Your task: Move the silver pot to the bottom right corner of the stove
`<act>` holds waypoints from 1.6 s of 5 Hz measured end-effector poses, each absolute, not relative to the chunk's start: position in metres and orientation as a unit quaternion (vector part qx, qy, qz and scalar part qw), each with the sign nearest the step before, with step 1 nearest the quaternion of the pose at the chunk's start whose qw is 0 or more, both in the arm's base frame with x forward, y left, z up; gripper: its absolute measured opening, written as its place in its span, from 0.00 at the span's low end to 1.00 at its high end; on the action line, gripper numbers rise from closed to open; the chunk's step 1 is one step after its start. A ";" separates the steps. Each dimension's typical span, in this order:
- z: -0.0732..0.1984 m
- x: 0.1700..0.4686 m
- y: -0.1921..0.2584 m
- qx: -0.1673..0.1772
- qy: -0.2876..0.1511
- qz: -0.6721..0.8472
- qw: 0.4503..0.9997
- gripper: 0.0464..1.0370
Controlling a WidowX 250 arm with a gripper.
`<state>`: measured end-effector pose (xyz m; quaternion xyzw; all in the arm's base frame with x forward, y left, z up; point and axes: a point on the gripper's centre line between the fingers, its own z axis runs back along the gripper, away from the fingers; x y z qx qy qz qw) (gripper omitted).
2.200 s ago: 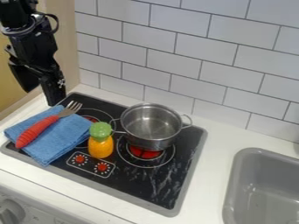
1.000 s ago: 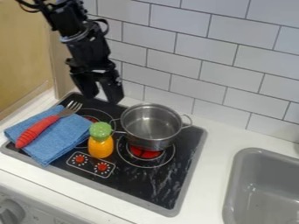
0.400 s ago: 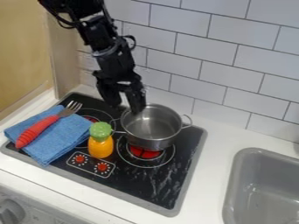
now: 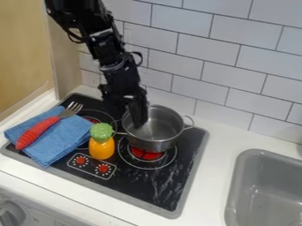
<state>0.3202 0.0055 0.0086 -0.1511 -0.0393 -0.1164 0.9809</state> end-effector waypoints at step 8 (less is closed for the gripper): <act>0.046 0.323 -0.017 -0.115 -0.089 -0.111 0.983 0.01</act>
